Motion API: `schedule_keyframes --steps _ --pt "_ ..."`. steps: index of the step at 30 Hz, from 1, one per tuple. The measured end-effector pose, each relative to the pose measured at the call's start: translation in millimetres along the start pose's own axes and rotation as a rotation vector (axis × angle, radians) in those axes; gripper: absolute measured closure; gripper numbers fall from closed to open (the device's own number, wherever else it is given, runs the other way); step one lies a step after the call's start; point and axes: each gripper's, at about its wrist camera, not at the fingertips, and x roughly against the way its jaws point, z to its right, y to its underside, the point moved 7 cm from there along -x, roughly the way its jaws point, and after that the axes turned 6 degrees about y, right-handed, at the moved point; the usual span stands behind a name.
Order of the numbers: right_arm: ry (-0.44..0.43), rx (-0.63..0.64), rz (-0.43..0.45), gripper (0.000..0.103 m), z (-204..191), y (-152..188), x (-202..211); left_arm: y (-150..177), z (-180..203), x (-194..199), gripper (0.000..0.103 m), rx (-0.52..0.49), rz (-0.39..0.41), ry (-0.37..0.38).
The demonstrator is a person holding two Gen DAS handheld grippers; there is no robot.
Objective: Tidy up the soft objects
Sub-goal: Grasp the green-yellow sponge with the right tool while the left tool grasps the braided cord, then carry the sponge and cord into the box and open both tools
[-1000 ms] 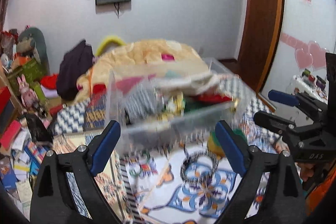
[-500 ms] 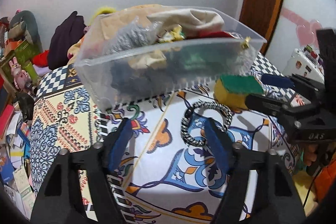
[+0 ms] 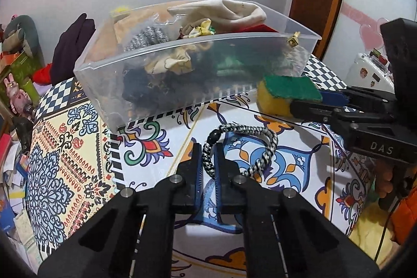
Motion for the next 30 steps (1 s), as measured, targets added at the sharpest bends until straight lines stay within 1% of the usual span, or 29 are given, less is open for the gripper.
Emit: schedule_keyframes --steps 5,9,14,20,26,30 --pt "-0.007 0.015 0.042 0.069 -2 -5 18 -3 -9 15 0.097 0.012 0.035 -0.009" --pt "-0.012 0.051 0.087 0.069 -11 -16 34 -12 -13 36 0.097 0.012 0.095 -0.027" --pt "-0.024 0.074 0.147 0.069 -21 -33 51 -31 -17 63 0.097 0.015 0.17 -0.038" --pt "-0.03 0.072 0.232 0.069 -28 -59 69 -58 -18 92 0.097 -0.003 0.261 -0.065" --pt "-0.017 0.061 0.267 0.069 -26 -75 69 -80 -25 91 0.097 0.009 0.294 -0.102" --pt "0.002 0.068 0.248 0.069 -23 -80 54 -91 -33 81 0.097 0.024 0.304 -0.122"
